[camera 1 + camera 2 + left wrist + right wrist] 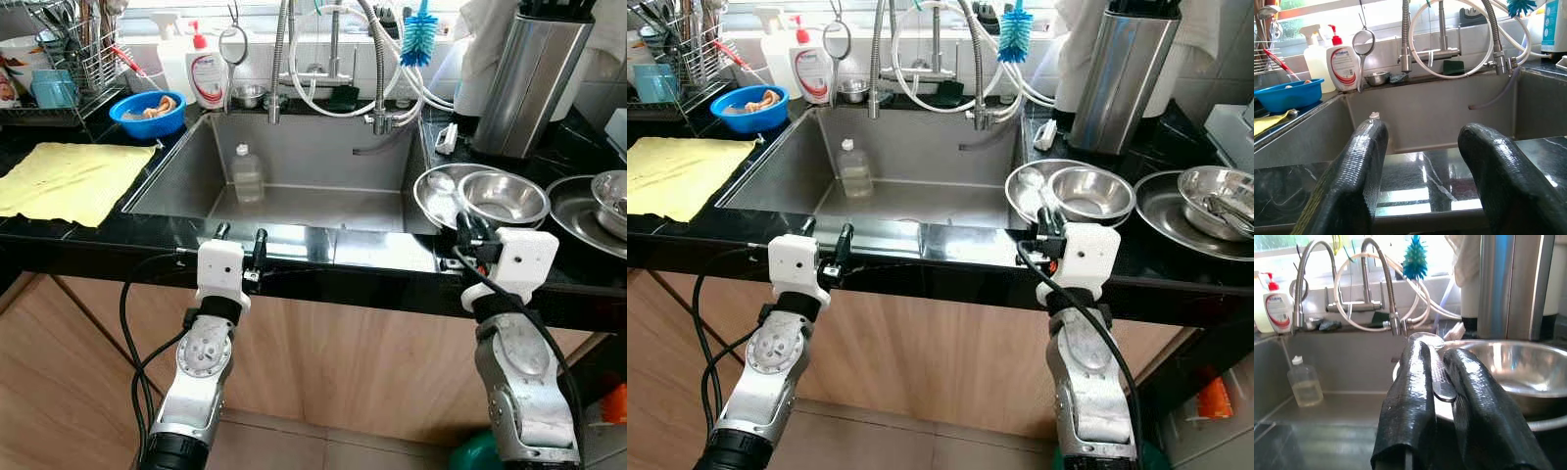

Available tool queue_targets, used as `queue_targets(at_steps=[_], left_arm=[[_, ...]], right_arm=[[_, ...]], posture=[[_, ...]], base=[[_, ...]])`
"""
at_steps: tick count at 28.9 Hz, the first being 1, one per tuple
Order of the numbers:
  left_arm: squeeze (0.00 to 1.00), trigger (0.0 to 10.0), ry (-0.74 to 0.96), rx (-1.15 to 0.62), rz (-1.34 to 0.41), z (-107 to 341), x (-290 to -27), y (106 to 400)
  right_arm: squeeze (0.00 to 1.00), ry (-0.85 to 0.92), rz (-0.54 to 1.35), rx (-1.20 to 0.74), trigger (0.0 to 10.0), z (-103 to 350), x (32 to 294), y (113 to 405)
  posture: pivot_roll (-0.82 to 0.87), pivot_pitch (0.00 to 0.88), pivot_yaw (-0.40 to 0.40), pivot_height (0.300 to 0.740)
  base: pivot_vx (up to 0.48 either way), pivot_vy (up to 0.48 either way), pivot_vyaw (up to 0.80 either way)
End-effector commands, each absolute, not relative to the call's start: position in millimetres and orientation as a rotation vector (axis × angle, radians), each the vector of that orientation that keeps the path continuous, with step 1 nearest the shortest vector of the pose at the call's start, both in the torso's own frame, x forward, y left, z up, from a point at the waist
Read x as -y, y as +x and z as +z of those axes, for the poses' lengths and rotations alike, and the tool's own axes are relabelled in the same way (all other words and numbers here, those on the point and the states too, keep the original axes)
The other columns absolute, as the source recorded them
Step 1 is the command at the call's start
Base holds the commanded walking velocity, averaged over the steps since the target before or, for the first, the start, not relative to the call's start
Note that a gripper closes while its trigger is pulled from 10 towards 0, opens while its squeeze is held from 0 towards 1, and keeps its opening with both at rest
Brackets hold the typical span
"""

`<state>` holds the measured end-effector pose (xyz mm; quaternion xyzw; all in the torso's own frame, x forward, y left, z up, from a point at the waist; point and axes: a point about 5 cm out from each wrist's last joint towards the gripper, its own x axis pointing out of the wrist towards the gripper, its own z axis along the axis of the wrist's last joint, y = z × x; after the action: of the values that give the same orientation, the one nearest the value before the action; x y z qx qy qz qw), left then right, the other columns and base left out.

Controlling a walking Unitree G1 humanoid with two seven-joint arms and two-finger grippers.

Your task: Kitchen organization

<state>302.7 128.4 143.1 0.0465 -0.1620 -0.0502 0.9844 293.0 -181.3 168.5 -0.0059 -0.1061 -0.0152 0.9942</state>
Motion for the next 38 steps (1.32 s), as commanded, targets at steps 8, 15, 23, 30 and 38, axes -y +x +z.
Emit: queue_targets(at_steps=[8, 15, 23, 30, 38], left_arm=[[0.00, 10.0, 0.096, 0.338, -0.096, 146.6, -129.1, 302.9], [0.00, 10.0, 0.097, 0.339, -0.097, 147.1, -129.2, 303.7], [0.00, 10.0, 0.098, 0.340, -0.092, 147.5, -128.9, 305.1], [0.00, 10.0, 0.101, 0.344, -0.088, 149.1, -131.1, 305.9], [0.00, 10.0, 0.103, 0.346, -0.080, 149.4, -132.3, 306.0]], right_arm=[[0.00, 0.017, 0.047, 0.233, 10.0, 182.6, 173.5, 301.4], [0.00, -0.027, 0.237, 0.154, 10.0, 187.3, 155.2, 327.4], [0.00, -0.075, 0.303, -0.055, 10.0, 173.9, 152.8, 362.9], [0.00, -0.088, 0.278, -0.158, 10.0, 159.9, 157.4, 377.2], [1.00, -0.062, 0.297, -0.159, 10.0, 162.9, 152.1, 384.2]], posture=[[-0.14, 0.000, 0.049, 0.740], [-0.14, 0.000, 0.053, 0.740], [-0.13, 0.000, 0.052, 0.740], [-0.12, 0.000, 0.048, 0.740], [-0.11, 0.000, 0.048, 0.740]], base=[[0.000, 0.000, 0.00], [0.000, 0.000, 0.00], [0.000, 0.000, 0.00], [0.000, 0.000, 0.00], [0.000, 0.000, 0.00]])
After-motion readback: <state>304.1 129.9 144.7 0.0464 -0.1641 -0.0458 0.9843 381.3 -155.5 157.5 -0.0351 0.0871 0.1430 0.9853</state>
